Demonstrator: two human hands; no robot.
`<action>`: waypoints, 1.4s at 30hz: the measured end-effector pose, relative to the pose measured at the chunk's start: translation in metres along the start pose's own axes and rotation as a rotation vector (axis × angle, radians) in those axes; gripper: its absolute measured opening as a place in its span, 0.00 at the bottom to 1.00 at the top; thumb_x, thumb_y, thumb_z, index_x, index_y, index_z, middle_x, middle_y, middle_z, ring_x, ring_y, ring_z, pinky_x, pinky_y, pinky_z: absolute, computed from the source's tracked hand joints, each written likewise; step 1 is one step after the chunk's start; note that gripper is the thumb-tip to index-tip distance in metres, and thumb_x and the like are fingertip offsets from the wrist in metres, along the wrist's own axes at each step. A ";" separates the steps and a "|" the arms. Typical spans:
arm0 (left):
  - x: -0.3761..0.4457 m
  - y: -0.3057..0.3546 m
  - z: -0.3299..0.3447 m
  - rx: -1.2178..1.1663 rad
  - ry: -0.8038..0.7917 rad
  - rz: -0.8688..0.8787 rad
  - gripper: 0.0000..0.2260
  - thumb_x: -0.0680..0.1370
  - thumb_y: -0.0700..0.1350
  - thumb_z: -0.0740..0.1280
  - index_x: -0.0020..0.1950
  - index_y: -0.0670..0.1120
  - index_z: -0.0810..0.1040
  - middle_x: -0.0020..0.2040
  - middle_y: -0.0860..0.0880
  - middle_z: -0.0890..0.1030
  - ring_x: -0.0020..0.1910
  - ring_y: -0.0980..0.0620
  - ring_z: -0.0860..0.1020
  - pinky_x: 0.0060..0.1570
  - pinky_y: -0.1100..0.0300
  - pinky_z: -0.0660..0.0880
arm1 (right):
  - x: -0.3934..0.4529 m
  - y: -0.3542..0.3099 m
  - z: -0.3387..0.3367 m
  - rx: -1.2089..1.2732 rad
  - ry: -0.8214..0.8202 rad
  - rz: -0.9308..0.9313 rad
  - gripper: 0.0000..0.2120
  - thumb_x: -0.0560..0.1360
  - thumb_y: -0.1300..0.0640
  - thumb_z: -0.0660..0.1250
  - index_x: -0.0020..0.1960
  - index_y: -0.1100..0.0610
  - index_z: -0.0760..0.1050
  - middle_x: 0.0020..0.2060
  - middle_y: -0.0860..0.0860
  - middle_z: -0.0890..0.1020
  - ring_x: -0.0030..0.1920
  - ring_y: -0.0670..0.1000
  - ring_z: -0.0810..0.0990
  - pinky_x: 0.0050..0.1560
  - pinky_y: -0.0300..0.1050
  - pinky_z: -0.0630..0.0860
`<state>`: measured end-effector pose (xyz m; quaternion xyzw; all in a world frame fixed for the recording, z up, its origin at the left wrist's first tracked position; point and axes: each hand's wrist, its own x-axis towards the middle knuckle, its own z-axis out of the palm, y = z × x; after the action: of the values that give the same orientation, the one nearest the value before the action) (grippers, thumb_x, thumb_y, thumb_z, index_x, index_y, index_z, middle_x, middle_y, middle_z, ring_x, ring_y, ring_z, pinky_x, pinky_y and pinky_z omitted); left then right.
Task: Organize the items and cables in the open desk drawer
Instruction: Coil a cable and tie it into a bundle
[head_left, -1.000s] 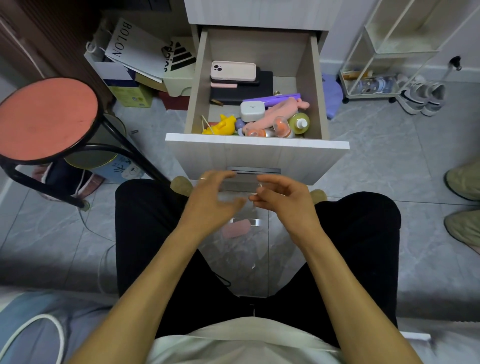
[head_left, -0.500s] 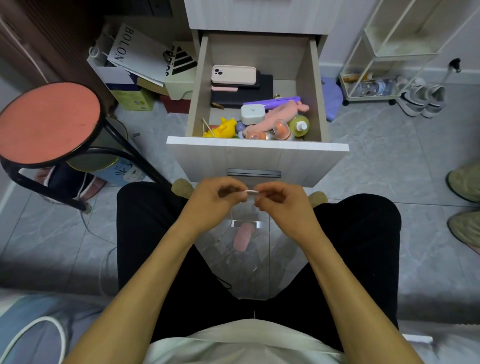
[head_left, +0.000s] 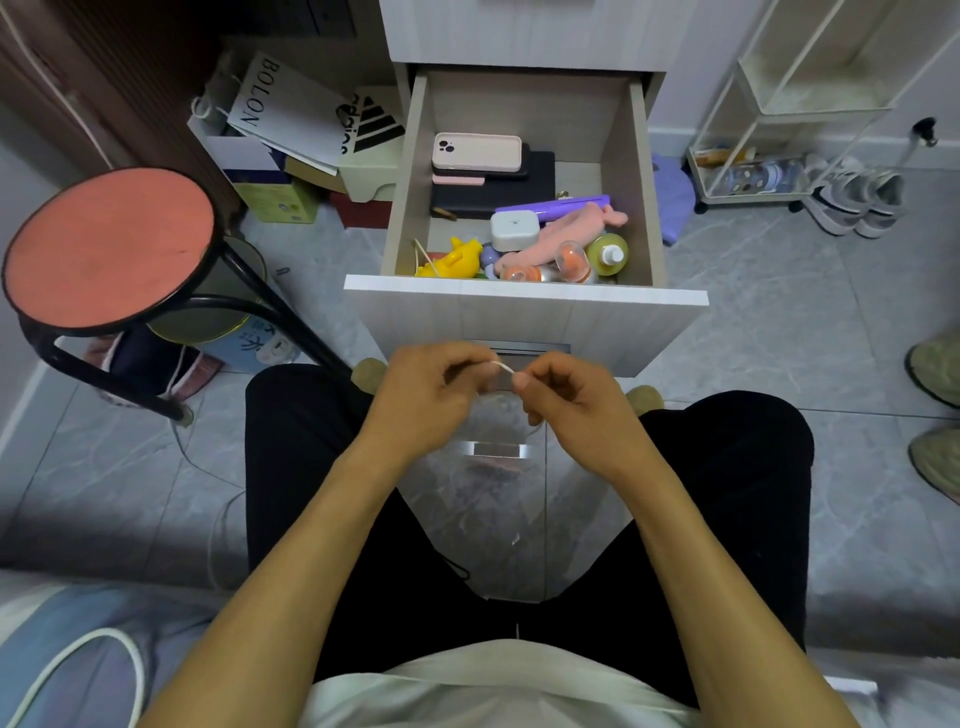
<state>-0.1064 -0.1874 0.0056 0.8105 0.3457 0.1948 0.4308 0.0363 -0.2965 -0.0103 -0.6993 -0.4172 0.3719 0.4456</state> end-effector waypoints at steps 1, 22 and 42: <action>0.003 -0.004 -0.005 -0.044 0.077 -0.033 0.06 0.78 0.40 0.68 0.45 0.48 0.83 0.36 0.59 0.81 0.38 0.59 0.80 0.45 0.69 0.75 | -0.002 0.003 -0.004 0.018 0.005 0.020 0.08 0.78 0.55 0.66 0.40 0.51 0.78 0.29 0.44 0.79 0.31 0.42 0.77 0.37 0.33 0.74; -0.002 -0.011 0.003 0.396 -0.166 0.204 0.09 0.80 0.51 0.64 0.53 0.51 0.83 0.45 0.51 0.84 0.44 0.49 0.80 0.44 0.50 0.78 | 0.006 -0.002 0.003 -0.216 -0.019 -0.050 0.07 0.79 0.53 0.65 0.43 0.49 0.77 0.32 0.43 0.78 0.34 0.42 0.76 0.38 0.32 0.73; -0.004 -0.035 -0.038 0.115 0.122 -0.136 0.07 0.78 0.42 0.69 0.43 0.51 0.82 0.35 0.55 0.83 0.36 0.61 0.80 0.41 0.70 0.74 | -0.012 0.045 -0.025 -0.316 -0.011 0.069 0.10 0.81 0.55 0.62 0.43 0.54 0.78 0.30 0.51 0.80 0.29 0.44 0.76 0.33 0.41 0.75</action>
<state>-0.1462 -0.1553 -0.0032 0.7951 0.4362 0.1941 0.3741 0.0651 -0.3272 -0.0424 -0.7727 -0.4484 0.3206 0.3148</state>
